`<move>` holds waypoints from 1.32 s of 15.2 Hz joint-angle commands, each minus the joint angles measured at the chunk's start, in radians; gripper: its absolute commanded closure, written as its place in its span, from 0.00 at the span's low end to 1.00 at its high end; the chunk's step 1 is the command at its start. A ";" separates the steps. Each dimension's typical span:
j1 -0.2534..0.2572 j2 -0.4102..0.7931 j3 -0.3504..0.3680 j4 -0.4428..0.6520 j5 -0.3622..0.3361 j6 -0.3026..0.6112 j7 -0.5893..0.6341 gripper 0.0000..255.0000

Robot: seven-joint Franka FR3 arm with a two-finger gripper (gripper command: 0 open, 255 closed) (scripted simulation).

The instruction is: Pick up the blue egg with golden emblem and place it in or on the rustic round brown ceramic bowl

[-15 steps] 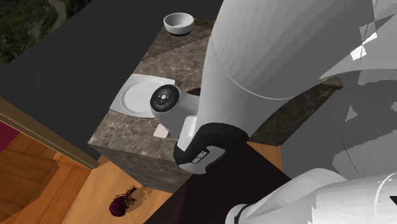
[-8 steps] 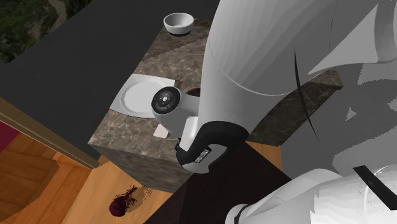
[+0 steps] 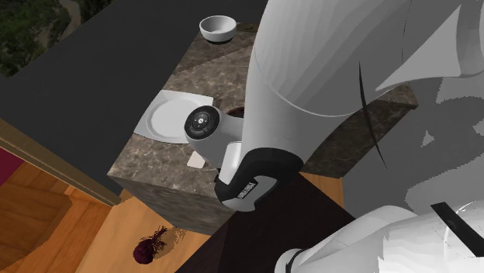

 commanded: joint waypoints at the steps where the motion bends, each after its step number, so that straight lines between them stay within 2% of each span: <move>1: -0.001 0.001 -0.001 0.000 -0.001 -0.001 0.001 1.00; 3: 0.000 0.000 -0.001 0.000 0.003 -0.002 -0.002 1.00; 7: 0.037 -0.089 -0.009 -0.021 0.142 -0.060 -0.120 1.00; 11: 0.078 -0.173 -0.027 -0.031 0.240 -0.129 -0.205 1.00; 13: 0.097 -0.213 -0.036 -0.032 0.277 -0.166 -0.237 1.00; 14: 0.086 -0.194 -0.033 -0.033 0.255 -0.146 -0.221 1.00; 15: 0.086 -0.194 -0.032 -0.033 0.256 -0.146 -0.221 0.00; 17: 0.168 -0.088 -0.114 0.017 0.436 -0.176 -0.433 0.00; 18: 0.191 -0.053 -0.133 0.035 0.501 -0.190 -0.505 0.00; 20: 0.180 -0.015 -0.130 0.034 0.487 -0.152 -0.496 0.00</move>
